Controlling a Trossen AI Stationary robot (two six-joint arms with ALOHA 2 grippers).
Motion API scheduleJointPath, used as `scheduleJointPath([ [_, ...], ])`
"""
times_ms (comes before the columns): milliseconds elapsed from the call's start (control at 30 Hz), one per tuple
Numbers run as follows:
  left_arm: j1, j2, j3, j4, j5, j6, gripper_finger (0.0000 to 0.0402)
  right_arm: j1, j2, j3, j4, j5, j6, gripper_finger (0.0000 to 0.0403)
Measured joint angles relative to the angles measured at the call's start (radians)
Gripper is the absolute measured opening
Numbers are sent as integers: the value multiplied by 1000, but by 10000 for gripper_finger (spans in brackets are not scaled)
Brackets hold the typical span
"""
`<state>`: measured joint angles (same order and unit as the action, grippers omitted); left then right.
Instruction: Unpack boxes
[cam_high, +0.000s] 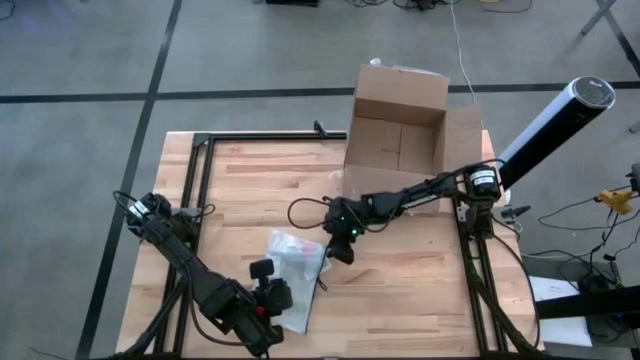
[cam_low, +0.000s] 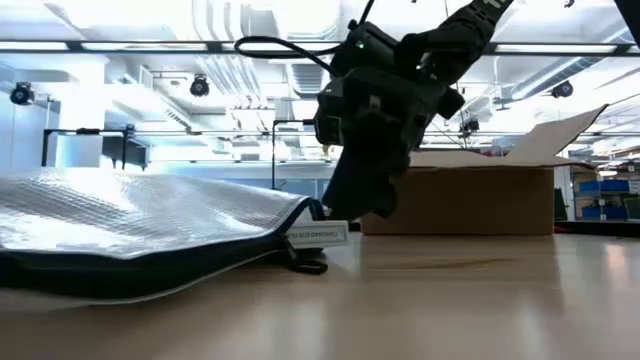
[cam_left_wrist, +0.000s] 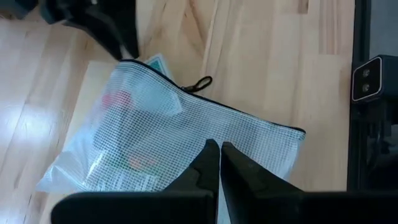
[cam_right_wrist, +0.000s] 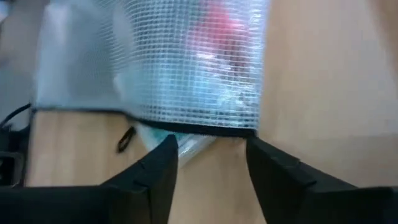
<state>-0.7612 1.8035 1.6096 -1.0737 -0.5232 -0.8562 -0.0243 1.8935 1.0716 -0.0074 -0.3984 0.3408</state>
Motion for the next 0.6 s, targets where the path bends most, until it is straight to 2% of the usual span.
scheduleJointPath([
  [233, 6, -2, 0, 0, 9, 0, 0, 0, 0, 2, -33, 44, -57, 193],
  [367, 8, -2, -1, 0, 9, 0, 0, -1, 0, 2, -92, 64, -160, 189],
  [600, 8, -2, -2, -1, -1, -1, 0, 13, 1, 2, -34, 94, -356, 187],
])
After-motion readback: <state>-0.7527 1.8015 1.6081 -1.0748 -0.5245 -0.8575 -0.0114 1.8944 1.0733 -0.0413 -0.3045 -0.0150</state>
